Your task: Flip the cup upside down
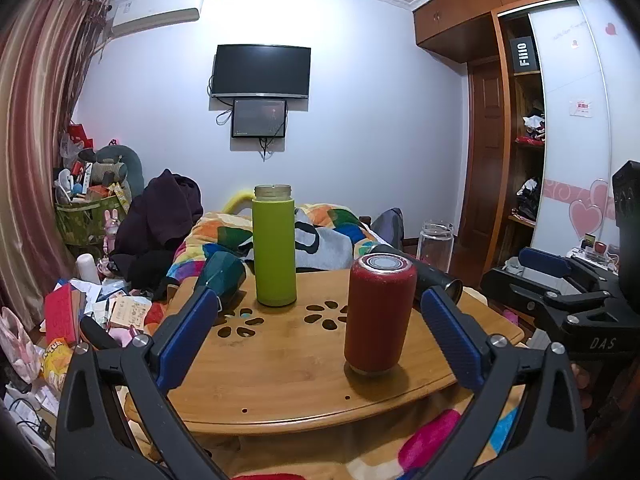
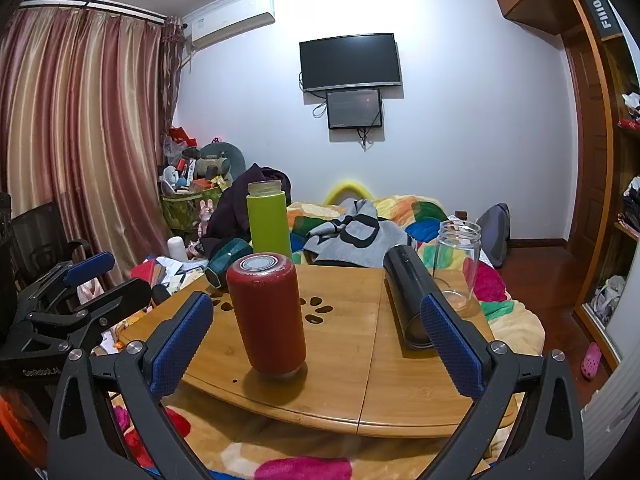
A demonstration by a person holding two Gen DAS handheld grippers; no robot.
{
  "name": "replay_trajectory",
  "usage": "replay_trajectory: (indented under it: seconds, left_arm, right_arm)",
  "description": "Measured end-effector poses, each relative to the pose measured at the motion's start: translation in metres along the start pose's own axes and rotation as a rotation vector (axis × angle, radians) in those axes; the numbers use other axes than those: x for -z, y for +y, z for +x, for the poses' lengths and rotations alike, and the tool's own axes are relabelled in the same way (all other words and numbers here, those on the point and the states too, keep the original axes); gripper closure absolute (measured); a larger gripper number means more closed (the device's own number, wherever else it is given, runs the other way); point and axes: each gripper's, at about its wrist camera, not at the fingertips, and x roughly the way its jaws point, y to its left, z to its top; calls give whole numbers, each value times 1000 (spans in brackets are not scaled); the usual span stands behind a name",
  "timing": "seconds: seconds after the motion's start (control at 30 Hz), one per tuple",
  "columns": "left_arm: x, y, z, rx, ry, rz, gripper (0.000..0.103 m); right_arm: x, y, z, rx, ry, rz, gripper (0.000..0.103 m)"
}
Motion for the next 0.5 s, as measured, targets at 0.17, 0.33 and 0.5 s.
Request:
replay_trajectory:
  seconds: [0.17,0.33,0.5]
  left_arm:
    - [0,0,1,-1,3,-5,0]
    - [1,1,1,-6,12,-10,0]
    - [1,4,2,8,18,-33,0]
  right_arm:
    - [-1,0,-1,1,-3,3,0]
    - [-1,-1,0,-1,0,4,0]
    - [-1,-1,0,0,0,7,0]
